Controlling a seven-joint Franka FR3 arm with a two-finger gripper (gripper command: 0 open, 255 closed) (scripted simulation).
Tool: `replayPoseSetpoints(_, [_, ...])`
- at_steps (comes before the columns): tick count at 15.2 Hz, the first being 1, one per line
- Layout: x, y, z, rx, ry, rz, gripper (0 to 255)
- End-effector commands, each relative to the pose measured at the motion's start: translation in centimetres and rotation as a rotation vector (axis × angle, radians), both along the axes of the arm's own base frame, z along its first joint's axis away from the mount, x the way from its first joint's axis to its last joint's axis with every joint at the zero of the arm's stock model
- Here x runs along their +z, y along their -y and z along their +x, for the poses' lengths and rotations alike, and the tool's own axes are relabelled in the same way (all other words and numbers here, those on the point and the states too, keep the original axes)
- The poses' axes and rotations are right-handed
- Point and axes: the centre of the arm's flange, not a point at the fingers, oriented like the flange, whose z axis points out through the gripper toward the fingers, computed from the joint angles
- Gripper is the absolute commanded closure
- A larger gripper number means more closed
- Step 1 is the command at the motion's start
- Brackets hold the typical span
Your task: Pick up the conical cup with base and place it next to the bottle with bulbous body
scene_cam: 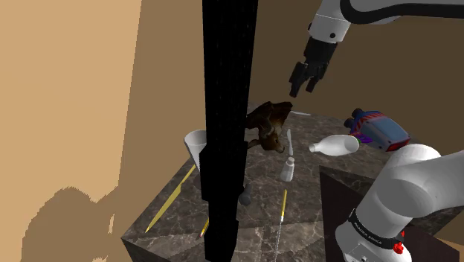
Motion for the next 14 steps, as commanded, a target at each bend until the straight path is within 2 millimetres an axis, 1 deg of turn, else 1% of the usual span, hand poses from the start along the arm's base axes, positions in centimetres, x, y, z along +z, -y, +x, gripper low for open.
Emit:
replayPoseSetpoints(1, [0.0, 0.0, 0.0, 0.000, 0.000, 0.000, 0])
replayPoseSetpoints(14, [-7.8, -9.4, 11.9, 0.030, -0.030, 0.051, 0])
